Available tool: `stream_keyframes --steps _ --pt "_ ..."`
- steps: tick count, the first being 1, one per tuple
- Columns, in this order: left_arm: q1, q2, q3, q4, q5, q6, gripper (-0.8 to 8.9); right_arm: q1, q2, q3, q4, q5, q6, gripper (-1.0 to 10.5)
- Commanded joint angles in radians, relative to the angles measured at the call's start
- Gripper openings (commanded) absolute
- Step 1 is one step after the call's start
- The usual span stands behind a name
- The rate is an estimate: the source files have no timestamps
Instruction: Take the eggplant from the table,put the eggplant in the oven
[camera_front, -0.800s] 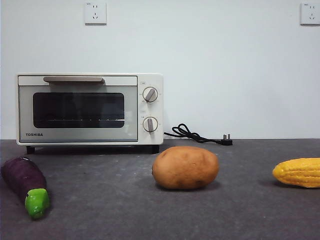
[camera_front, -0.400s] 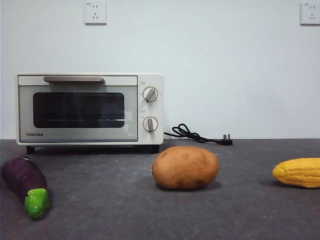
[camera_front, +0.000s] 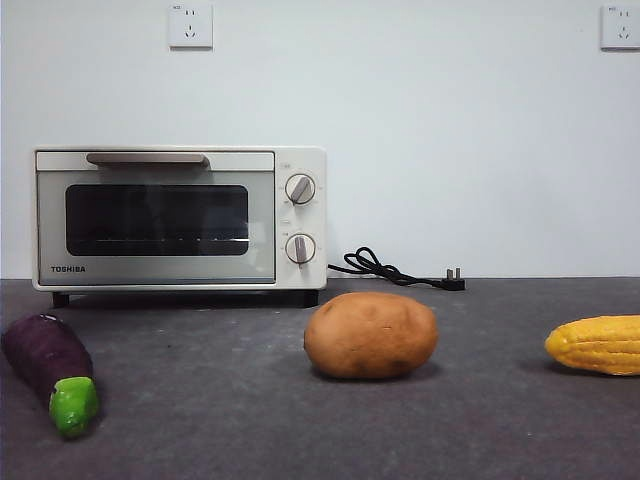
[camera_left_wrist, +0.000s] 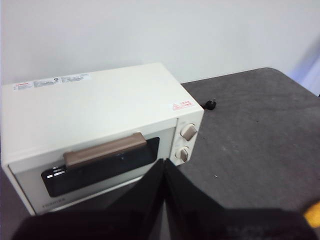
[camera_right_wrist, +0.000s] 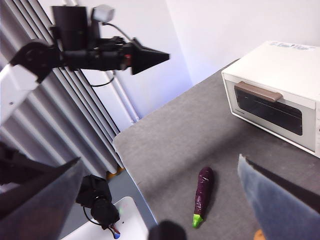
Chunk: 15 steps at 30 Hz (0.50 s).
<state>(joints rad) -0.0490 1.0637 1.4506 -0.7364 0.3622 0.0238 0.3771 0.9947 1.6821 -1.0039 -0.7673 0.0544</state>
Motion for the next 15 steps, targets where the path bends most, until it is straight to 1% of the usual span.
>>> stream_keyframes --steps 1,5,9,15 --pt "-0.003 0.054 0.004 0.05 0.005 0.017 -0.06 0.011 -0.002 0.004 -0.002 -0.003 -0.003 6.4" --pt "-0.002 0.146 0.004 0.115 0.005 0.018 -0.06 0.018 -0.002 0.004 -0.016 -0.003 -0.003 6.4" --pt "-0.001 0.249 0.005 0.184 0.005 0.04 -0.06 0.018 -0.002 0.004 -0.019 -0.003 -0.003 6.4" --pt "0.027 0.415 0.006 0.285 0.006 0.04 -0.06 0.018 -0.002 0.004 -0.019 -0.003 -0.003 6.4"
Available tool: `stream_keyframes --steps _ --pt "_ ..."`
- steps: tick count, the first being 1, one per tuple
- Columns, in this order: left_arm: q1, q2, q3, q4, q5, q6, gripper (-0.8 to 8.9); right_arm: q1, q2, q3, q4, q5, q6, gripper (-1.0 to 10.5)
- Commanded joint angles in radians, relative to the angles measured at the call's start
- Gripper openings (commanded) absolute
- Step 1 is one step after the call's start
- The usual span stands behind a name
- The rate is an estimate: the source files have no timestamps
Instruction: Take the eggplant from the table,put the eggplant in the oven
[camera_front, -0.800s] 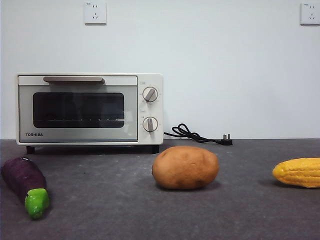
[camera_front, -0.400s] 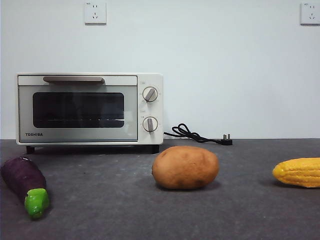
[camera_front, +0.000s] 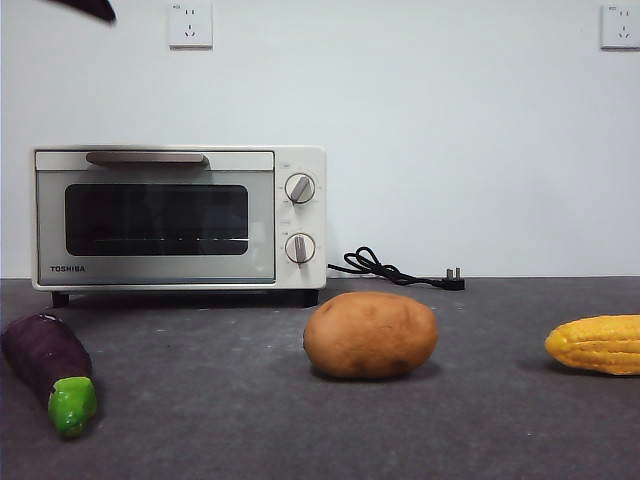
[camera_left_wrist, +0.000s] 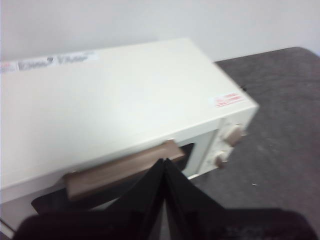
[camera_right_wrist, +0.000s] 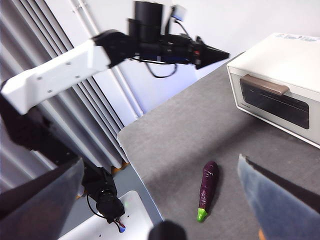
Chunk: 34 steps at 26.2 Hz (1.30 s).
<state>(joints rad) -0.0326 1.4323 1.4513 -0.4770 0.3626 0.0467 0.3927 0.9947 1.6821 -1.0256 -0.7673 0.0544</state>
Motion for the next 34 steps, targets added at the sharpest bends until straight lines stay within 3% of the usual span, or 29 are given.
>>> stream_keyframes --steps 1,10,21,34 --pt "0.014 0.072 0.005 0.037 0.008 0.016 -0.06 0.002 -0.002 0.004 0.002 -0.003 -0.003 6.4" --pt "0.041 0.22 0.005 0.115 0.012 0.017 -0.06 0.002 0.011 0.004 -0.001 0.001 -0.004 6.3" --pt "0.047 0.27 0.005 0.22 0.011 0.017 -0.06 0.002 0.04 0.004 -0.022 0.001 -0.006 6.3" --pt "0.047 0.343 0.005 0.204 0.011 0.017 -0.06 0.002 0.068 0.004 -0.02 0.001 -0.007 6.3"
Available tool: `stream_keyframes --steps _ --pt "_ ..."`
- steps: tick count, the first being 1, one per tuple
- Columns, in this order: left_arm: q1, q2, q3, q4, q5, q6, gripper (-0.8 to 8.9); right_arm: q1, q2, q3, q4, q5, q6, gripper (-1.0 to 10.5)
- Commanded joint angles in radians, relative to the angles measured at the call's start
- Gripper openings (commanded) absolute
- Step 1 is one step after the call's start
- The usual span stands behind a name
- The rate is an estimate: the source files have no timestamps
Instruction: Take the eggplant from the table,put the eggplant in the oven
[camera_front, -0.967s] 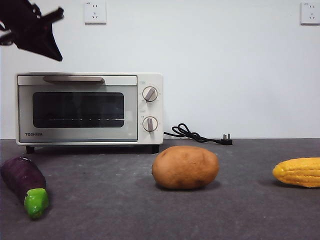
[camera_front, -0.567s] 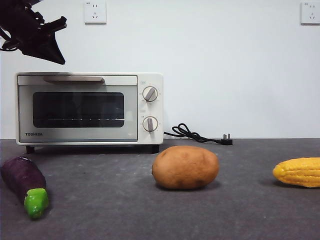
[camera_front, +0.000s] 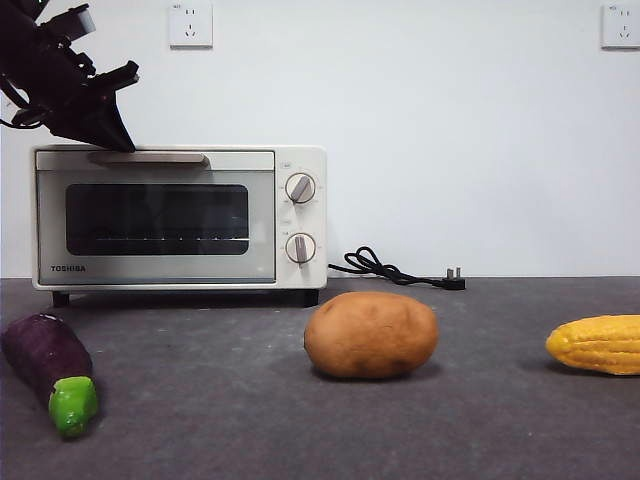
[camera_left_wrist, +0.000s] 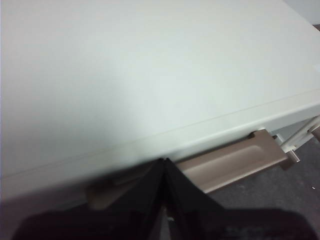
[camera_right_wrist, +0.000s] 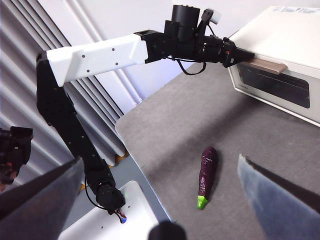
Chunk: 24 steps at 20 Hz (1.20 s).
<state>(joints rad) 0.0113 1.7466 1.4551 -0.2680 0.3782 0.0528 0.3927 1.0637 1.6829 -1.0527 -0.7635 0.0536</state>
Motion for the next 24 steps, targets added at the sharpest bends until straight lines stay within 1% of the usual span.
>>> stream_keyframes --steps 1,3,8,12,19,24 --pt "0.003 0.029 0.002 -0.013 -0.004 0.011 -0.06 0.002 0.001 0.003 0.008 -0.002 -0.008 6.3" --pt "0.003 0.029 0.002 -0.033 -0.001 0.011 -0.06 0.002 0.002 0.003 0.008 -0.002 -0.01 6.3" --pt "-0.008 0.029 0.002 -0.105 0.076 0.011 -0.06 0.002 0.01 0.003 0.011 0.002 -0.013 6.3" --pt "-0.026 0.029 0.002 -0.168 0.076 0.011 -0.06 0.002 0.022 0.003 0.013 0.005 -0.014 6.3" --pt "-0.069 0.029 0.002 -0.293 0.077 0.037 -0.06 0.002 0.047 0.003 0.013 0.005 -0.014 6.3" --pt "-0.1 0.028 0.002 -0.356 0.12 0.037 -0.06 0.002 0.06 0.003 0.011 0.005 -0.014 6.3"
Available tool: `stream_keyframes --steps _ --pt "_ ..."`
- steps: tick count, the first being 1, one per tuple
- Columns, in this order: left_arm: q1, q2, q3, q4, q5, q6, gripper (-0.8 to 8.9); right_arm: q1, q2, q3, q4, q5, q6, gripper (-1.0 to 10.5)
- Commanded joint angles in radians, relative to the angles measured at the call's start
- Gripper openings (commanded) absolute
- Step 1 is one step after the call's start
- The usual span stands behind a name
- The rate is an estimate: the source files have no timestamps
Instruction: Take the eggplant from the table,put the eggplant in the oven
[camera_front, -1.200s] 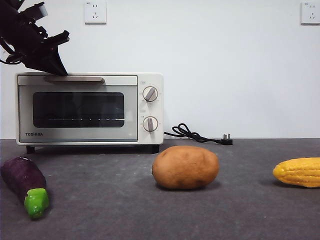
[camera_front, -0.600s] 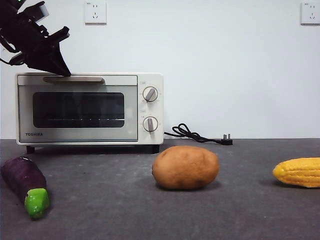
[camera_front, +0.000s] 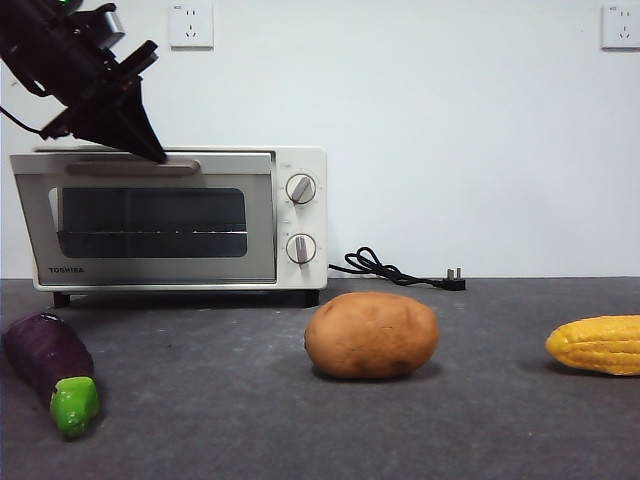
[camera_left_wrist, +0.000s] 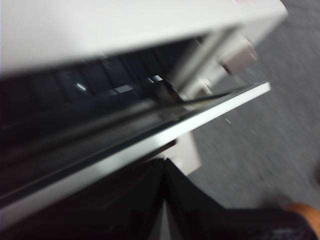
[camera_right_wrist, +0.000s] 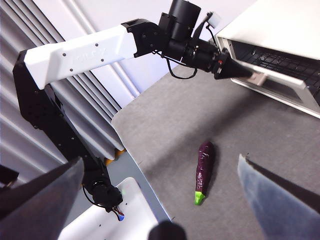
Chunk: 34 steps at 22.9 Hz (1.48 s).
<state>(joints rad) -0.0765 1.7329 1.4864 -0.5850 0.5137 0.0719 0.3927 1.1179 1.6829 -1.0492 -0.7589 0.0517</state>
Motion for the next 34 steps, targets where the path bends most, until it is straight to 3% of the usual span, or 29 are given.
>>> stream_keyframes --steps 1,19,34 --pt "-0.018 0.042 -0.03 -0.053 -0.011 0.017 -0.06 0.002 0.01 0.003 0.008 0.0 -0.012 6.3" --pt "-0.105 0.042 -0.03 -0.263 -0.008 0.016 -0.06 0.002 0.017 0.003 0.001 0.0 -0.012 6.3" --pt "-0.108 -0.014 -0.023 -0.267 -0.008 0.017 -0.06 0.002 0.017 0.003 0.0 0.0 -0.012 6.3"
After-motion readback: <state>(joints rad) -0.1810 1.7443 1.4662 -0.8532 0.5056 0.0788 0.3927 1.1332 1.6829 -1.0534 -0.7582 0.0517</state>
